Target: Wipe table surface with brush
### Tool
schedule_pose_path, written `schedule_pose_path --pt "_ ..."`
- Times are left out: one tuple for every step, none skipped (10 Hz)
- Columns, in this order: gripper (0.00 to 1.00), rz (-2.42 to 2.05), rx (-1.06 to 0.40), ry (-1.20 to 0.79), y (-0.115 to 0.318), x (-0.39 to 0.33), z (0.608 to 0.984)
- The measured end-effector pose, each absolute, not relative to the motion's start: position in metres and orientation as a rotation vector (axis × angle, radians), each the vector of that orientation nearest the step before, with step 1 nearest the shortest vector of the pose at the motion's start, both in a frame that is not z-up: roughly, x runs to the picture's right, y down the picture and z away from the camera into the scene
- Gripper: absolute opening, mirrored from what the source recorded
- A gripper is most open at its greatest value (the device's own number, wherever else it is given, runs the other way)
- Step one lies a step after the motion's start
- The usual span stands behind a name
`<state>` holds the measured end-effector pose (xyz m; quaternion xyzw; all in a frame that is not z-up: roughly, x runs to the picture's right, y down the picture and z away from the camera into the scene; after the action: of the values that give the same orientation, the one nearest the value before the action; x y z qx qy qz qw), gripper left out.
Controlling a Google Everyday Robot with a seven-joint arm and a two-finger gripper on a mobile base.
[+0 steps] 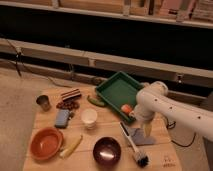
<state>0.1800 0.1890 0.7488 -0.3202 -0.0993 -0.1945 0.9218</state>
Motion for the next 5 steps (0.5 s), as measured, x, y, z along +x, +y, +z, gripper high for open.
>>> schedule_pose_path --pt "0.80 -0.434 -0.639 -0.222 0.174 0.171 0.734" --pt "0.80 -0.451 -0.637 -0.233 0.165 0.167 0.725" --pt "0.80 -0.467 -0.640 -0.246 0.158 0.165 0.717" --pt "0.80 -0.490 -0.646 -0.269 0.154 0.162 0.712" --pt "0.80 -0.506 -0.655 -0.290 0.155 0.161 0.711"
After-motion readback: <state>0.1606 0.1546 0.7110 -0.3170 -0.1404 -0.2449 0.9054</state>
